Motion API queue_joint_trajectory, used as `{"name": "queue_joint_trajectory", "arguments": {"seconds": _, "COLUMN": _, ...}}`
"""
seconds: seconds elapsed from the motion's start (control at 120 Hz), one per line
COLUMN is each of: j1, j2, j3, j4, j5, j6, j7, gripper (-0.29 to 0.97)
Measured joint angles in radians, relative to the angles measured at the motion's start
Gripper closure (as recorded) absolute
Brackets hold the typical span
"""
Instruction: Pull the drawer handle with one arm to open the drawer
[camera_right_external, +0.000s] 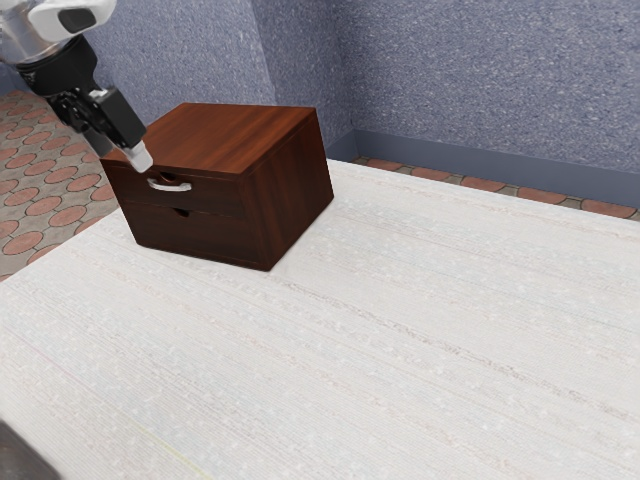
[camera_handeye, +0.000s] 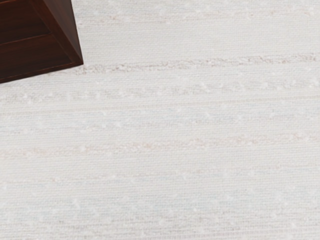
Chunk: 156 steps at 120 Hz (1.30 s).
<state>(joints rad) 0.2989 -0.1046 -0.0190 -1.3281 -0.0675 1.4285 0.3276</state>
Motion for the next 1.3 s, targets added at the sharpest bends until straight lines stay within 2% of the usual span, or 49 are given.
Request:
{"name": "queue_joint_trajectory", "arguments": {"seconds": 0.267, "j1": 0.000, "j2": 0.012, "j3": 0.003, "j4": -0.005, "j5": 0.006, "j6": -0.012, "j7": 0.022, "gripper": 0.00}}
{"name": "queue_joint_trajectory", "arguments": {"seconds": 0.525, "j1": -0.004, "j2": -0.002, "j3": -0.006, "j4": -0.041, "j5": 0.132, "j6": -0.098, "j7": 0.026, "gripper": 0.00}}
{"name": "queue_joint_trajectory", "arguments": {"seconds": 0.65, "j1": -0.006, "j2": -0.064, "j3": -0.001, "j4": -0.140, "j5": 0.176, "j6": -0.103, "j7": 0.025, "gripper": 0.00}}
{"name": "queue_joint_trajectory", "arguments": {"seconds": 0.817, "j1": -0.006, "j2": -0.201, "j3": 0.004, "j4": -0.315, "j5": 0.207, "j6": -0.041, "j7": 0.029, "gripper": 0.00}}
{"name": "queue_joint_trajectory", "arguments": {"seconds": 0.983, "j1": -0.087, "j2": -0.317, "j3": 0.103, "j4": -0.422, "j5": 0.251, "j6": 0.008, "j7": 0.043, "gripper": 0.00}}
{"name": "queue_joint_trajectory", "arguments": {"seconds": 1.033, "j1": -0.119, "j2": -0.338, "j3": 0.172, "j4": -0.428, "j5": 0.263, "j6": 0.001, "j7": 0.046, "gripper": 0.00}}
{"name": "queue_joint_trajectory", "arguments": {"seconds": 1.142, "j1": -0.147, "j2": -0.344, "j3": 0.259, "j4": -0.436, "j5": 0.286, "j6": 0.025, "j7": 0.073, "gripper": 0.00}}
{"name": "queue_joint_trajectory", "arguments": {"seconds": 1.3, "j1": -0.135, "j2": -0.335, "j3": 0.365, "j4": -0.448, "j5": 0.323, "j6": 0.114, "j7": 0.149, "gripper": 0.00}}
